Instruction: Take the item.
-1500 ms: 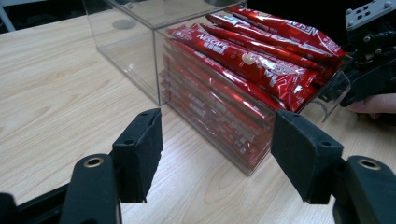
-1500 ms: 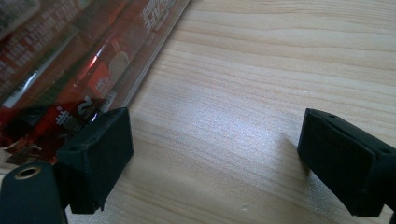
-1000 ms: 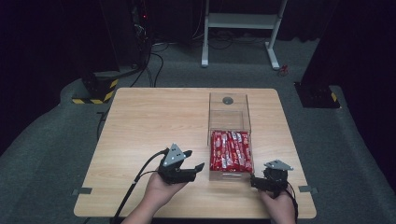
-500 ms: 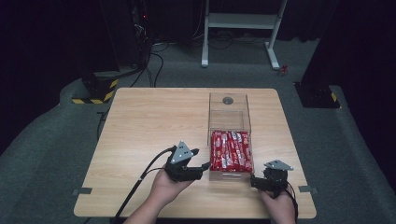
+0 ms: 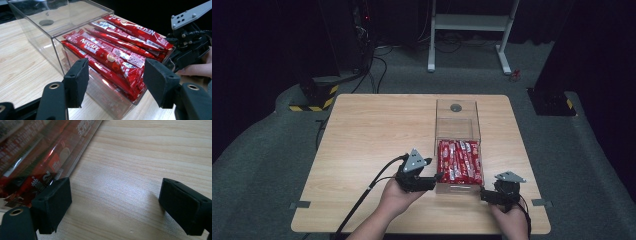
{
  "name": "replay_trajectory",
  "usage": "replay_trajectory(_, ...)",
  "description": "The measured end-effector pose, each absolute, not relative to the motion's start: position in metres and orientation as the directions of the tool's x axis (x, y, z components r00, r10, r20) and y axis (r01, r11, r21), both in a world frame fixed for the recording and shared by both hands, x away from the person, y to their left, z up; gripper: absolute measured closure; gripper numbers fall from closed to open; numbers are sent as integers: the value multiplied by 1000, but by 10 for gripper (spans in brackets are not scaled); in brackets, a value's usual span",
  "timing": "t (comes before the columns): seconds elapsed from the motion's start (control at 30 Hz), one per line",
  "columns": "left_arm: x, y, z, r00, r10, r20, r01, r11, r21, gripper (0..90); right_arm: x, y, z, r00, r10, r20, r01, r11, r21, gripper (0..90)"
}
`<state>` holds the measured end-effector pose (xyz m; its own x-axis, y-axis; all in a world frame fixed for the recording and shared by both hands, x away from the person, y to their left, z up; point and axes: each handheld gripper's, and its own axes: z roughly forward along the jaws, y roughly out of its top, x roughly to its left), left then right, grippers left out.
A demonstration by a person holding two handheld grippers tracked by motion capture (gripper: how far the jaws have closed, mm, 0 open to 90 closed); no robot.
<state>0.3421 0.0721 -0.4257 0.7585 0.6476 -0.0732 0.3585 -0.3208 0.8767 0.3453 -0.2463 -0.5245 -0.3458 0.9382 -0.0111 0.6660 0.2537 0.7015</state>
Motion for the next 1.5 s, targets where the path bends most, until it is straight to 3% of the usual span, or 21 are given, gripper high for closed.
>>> replay_trajectory(0.43,352,57,-429,764,642,-64,370,-354,859,431,345,-246,-525,-347,938,-11,665,254,702,112)
replay_trajectory(1.03,358,44,-438,759,648,-58,384,-375,844,700,345,-246,-525,-346,938,-11,666,254,702,112)
replay_trajectory(1.4,355,43,-445,756,651,-65,386,-363,848,680,345,-246,-525,-346,938,-11,666,254,702,112)
replay_trajectory(1.5,355,43,-445,761,645,-74,389,-361,847,752,345,-246,-524,-346,938,-10,666,253,701,112)
